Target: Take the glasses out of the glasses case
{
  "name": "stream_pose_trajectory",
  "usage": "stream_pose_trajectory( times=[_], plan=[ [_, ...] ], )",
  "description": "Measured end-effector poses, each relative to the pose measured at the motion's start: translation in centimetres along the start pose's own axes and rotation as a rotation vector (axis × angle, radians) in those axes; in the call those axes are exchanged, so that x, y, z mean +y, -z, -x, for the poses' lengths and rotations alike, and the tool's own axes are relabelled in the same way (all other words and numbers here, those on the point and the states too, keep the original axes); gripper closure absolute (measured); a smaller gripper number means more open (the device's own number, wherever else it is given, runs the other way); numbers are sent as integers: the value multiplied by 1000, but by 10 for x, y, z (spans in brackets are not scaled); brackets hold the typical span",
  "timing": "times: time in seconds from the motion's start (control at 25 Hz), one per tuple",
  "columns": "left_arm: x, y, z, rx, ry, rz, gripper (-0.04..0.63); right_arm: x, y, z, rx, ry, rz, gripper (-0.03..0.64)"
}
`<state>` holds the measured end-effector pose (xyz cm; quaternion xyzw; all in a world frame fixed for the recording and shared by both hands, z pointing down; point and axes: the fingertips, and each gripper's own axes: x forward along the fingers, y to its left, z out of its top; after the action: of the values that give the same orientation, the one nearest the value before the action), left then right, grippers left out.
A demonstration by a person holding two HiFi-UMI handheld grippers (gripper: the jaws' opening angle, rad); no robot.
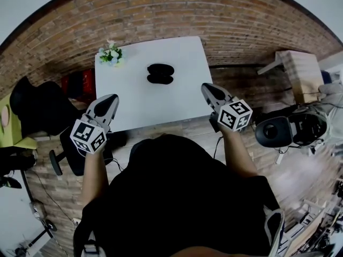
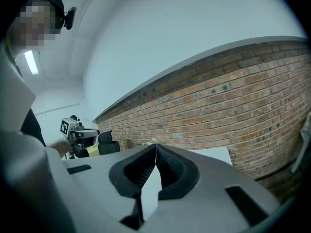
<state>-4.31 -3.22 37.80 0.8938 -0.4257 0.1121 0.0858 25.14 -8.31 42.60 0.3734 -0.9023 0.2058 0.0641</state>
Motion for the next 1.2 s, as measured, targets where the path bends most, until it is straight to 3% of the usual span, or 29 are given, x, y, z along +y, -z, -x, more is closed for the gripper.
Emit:
stream_pose_trajectory(
  times=[0.56, 1.2],
  plan=[
    [-3, 10, 15, -8, -25, 19, 578, 9, 3, 3, -6, -15, -12, 595],
    [10, 1, -17, -8, 6, 17, 578, -9, -4, -13, 1, -4, -12, 595]
  ],
)
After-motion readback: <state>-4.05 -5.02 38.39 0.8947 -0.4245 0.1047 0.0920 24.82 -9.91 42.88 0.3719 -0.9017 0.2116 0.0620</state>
